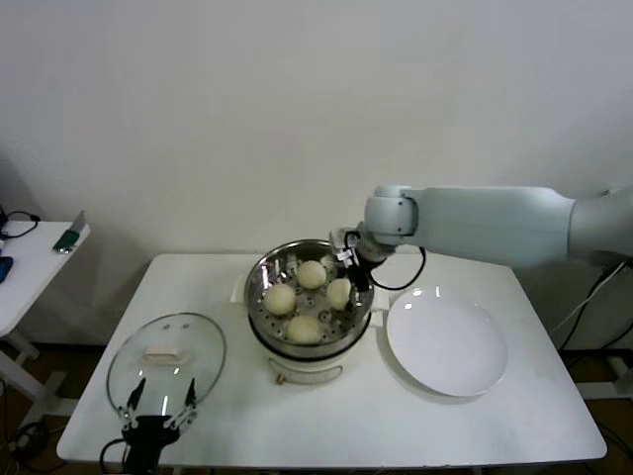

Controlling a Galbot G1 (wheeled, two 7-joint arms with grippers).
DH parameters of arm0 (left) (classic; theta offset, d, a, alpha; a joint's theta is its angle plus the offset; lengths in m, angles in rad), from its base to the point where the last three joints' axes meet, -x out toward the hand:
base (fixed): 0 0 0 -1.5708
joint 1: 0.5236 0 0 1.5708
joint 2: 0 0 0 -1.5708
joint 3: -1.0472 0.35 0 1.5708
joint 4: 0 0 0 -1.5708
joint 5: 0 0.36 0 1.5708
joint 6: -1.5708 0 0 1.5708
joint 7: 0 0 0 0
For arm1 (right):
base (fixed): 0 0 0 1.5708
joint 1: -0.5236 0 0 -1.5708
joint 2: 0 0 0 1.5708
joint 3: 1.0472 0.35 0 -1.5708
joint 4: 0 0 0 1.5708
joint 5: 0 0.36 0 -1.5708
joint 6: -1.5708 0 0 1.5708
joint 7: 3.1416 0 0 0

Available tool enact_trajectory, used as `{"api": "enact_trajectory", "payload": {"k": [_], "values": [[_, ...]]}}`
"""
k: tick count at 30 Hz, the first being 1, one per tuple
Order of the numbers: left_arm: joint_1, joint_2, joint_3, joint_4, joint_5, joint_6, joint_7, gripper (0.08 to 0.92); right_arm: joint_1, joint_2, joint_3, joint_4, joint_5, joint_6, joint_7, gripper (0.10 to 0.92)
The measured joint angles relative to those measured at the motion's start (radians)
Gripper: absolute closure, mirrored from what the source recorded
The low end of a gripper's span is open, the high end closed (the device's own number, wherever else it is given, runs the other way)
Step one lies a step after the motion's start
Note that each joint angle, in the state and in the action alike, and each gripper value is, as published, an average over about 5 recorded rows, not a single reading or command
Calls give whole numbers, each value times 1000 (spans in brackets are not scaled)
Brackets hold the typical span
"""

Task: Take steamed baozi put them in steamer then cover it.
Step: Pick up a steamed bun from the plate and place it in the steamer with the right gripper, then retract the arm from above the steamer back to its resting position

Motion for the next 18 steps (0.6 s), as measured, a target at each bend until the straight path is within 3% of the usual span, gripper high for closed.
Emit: {"api": "enact_trajectory", "payload": {"k": [11, 18], "values": [[2, 1, 0, -1, 1, 0, -1, 177, -32, 24, 7, -35, -13, 7, 1, 207], [4, 4, -3, -11, 0, 10, -13, 177, 10, -6, 45, -47, 29, 46, -38, 202]]}}
